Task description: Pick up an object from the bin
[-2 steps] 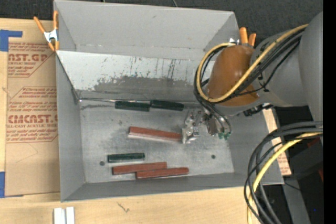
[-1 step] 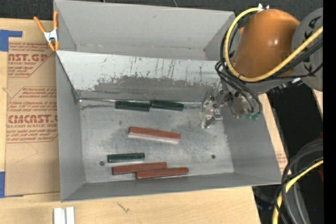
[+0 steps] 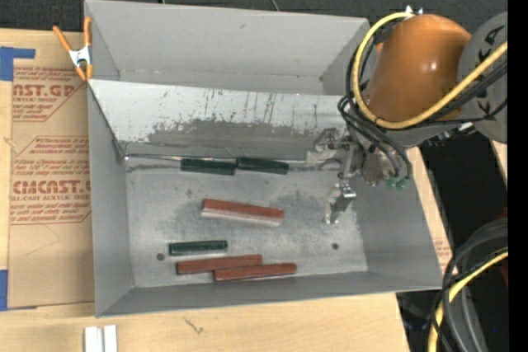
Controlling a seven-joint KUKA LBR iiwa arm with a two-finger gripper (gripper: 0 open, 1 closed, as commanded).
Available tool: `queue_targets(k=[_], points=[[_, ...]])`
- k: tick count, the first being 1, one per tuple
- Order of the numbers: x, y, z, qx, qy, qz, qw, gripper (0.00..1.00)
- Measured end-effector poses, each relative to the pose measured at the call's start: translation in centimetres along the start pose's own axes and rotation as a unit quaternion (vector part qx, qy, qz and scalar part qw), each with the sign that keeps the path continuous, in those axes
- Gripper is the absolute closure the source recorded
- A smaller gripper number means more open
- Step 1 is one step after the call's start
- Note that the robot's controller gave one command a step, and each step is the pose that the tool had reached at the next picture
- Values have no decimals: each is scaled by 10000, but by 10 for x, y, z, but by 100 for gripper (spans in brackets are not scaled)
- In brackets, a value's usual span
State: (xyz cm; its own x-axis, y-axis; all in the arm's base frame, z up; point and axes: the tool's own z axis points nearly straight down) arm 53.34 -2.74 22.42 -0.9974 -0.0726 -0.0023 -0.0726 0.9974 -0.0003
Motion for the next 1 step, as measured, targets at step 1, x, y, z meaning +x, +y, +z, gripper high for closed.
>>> queue_targets(k=[1], points=[[0,0,0,0,0,0,10000,0]])
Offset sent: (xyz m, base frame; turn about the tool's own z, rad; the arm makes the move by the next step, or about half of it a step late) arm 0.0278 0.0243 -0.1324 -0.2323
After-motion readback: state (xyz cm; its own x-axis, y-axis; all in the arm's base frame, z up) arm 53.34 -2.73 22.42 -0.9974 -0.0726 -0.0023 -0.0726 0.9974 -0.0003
